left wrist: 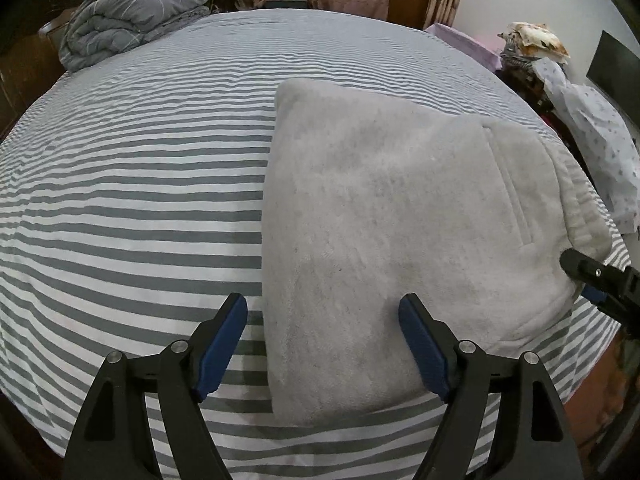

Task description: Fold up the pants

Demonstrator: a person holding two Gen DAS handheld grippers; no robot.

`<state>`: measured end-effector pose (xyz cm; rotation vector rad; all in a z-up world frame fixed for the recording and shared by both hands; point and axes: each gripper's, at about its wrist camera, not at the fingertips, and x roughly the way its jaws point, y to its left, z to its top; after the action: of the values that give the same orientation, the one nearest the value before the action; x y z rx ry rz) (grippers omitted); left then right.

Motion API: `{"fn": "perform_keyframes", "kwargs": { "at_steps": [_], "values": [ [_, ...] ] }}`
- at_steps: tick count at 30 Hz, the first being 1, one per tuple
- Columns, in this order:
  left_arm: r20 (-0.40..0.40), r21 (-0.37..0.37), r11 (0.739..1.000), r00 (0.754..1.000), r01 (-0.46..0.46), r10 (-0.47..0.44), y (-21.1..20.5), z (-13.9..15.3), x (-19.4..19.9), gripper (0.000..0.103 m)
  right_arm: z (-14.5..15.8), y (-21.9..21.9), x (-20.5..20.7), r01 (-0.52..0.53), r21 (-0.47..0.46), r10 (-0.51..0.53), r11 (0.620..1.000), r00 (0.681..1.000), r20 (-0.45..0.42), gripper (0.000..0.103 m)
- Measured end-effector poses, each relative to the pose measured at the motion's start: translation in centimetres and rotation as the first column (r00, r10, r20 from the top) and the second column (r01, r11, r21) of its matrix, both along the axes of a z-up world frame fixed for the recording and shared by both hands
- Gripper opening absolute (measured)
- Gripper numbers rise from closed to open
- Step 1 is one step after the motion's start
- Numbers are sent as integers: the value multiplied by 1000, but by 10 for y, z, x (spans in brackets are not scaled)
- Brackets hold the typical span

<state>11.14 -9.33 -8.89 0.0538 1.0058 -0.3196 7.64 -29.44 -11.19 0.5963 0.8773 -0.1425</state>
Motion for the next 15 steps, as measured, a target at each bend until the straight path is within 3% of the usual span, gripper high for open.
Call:
{"fn": "perform_keyframes", "kwargs": {
  "at_steps": [8,15],
  "values": [
    [20,44,999,1000,21,-22,-7,10,-4,79,3,0,-2,-5,-6,4,1000,1000,-24,77],
    [-42,-70,998,999,9,-12,24,22,2,79,4,0,0,-26,17,27,1000,999,-43,83]
  ]
}}
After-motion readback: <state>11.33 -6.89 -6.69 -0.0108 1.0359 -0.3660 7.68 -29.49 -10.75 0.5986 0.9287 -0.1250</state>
